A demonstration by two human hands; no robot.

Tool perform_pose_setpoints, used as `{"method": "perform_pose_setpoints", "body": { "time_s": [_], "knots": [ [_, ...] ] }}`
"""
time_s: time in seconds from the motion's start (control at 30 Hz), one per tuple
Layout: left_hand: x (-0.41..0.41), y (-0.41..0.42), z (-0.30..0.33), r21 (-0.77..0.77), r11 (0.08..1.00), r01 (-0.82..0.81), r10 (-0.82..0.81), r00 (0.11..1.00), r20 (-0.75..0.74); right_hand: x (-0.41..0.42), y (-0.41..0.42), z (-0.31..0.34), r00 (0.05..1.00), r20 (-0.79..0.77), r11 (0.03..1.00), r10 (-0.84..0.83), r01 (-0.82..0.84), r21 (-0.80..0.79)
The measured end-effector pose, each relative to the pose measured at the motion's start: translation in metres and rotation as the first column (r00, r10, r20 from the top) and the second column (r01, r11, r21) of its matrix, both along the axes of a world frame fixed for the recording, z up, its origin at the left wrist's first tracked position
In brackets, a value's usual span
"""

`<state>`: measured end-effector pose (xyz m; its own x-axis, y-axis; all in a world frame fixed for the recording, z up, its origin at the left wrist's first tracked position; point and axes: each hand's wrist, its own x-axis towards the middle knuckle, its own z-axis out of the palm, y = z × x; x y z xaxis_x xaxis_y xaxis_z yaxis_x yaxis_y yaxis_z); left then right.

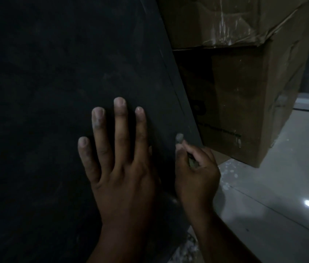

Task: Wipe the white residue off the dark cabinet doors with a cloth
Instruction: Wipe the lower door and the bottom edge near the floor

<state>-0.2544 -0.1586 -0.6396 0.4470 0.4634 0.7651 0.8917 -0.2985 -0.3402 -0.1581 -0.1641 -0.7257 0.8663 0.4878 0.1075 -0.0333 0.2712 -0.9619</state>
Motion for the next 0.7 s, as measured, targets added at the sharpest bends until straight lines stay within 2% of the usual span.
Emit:
{"method": "perform_pose_setpoints", "body": {
  "time_s": [0.1, 0.2, 0.27, 0.37, 0.43, 0.5, 0.63, 0.7],
  "knots": [
    [0.0, -0.02, 0.003, -0.062, 0.997, -0.037, 0.034, 0.999, -0.036, 0.002, -0.004, -0.029, 0.973, -0.231, 0.99, -0.005, -0.028, -0.139],
    [-0.003, -0.017, 0.005, -0.039, 0.996, -0.075, 0.073, 0.996, -0.057, 0.007, 0.003, -0.023, 0.976, -0.216, 0.987, -0.032, -0.004, -0.161],
    [-0.003, -0.015, 0.003, -0.018, 0.996, -0.083, 0.082, 0.994, -0.075, 0.009, 0.008, -0.002, 0.99, -0.139, 0.996, -0.018, 0.007, -0.084],
    [-0.002, -0.012, 0.002, -0.018, 0.996, -0.088, 0.086, 0.992, -0.092, 0.002, 0.005, 0.026, 0.998, 0.058, 0.997, 0.013, -0.017, 0.081],
    [0.0, -0.013, 0.002, -0.003, 0.996, -0.084, 0.084, 0.993, -0.088, -0.009, -0.004, 0.023, 0.964, 0.264, 0.994, 0.0, -0.03, 0.109],
    [-0.001, -0.013, 0.002, 0.001, 0.997, -0.08, 0.08, 0.993, -0.089, -0.015, -0.013, 0.006, 0.938, 0.347, 0.995, 0.007, -0.041, 0.09],
    [-0.004, -0.014, 0.002, 0.01, 0.998, -0.062, 0.063, 0.994, -0.089, -0.003, -0.014, -0.01, 0.997, 0.055, 0.999, 0.046, -0.045, -0.028],
    [-0.006, -0.015, 0.0, 0.028, 0.997, -0.075, 0.077, 0.993, -0.088, 0.007, -0.003, -0.001, 0.999, 0.035, 0.999, -0.004, 0.006, -0.049]
  ]
}}
